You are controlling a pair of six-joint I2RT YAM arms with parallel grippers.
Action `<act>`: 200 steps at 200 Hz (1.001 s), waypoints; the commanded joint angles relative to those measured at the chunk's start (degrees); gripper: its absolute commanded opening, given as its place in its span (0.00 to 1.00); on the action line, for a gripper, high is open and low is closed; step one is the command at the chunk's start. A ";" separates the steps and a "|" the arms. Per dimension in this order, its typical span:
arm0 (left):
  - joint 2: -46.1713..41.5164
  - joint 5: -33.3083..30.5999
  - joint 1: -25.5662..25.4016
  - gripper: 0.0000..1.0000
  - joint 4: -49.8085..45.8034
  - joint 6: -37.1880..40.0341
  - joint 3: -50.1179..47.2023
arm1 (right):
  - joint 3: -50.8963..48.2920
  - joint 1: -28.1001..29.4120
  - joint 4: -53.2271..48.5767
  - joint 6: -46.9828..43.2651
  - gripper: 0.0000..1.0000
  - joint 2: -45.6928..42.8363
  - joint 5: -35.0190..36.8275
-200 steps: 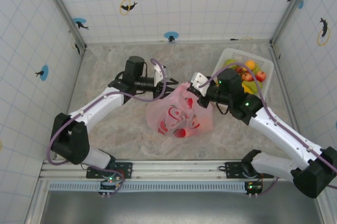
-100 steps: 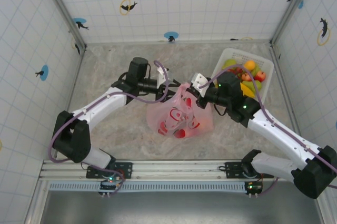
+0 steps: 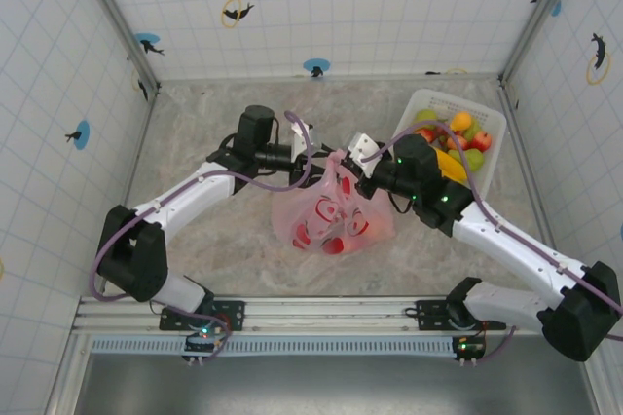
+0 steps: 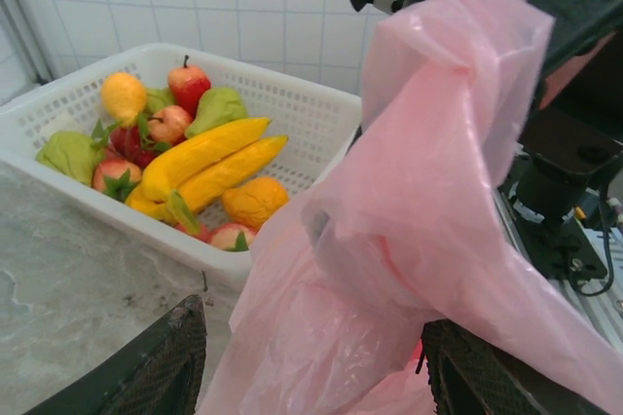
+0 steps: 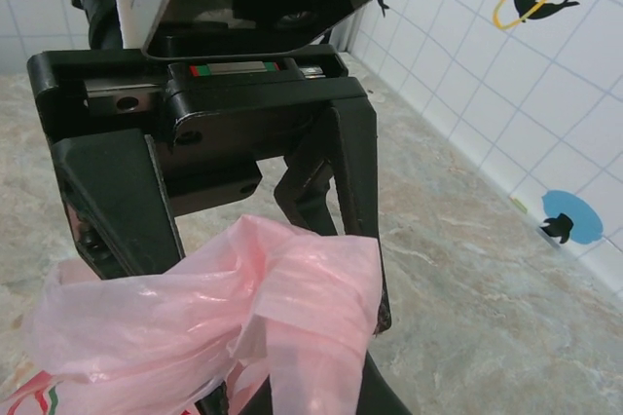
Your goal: Place the fake fruits into the plastic bag and tie a complex knot
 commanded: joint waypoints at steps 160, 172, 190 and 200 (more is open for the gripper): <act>-5.75 -7.71 -0.81 0.47 10.81 -5.40 -6.27 | 0.18 1.22 3.11 3.64 0.00 1.67 4.38; -6.08 -7.99 -0.80 0.49 10.30 -4.64 -6.93 | 0.40 1.21 3.01 3.64 0.00 1.47 6.59; -7.10 -8.70 -0.81 0.54 9.84 -3.93 -8.26 | 0.15 1.25 3.51 3.54 0.00 1.02 9.80; -7.33 -8.66 -0.80 0.57 9.92 -4.13 -8.59 | -0.15 1.22 4.15 3.62 0.00 0.76 9.80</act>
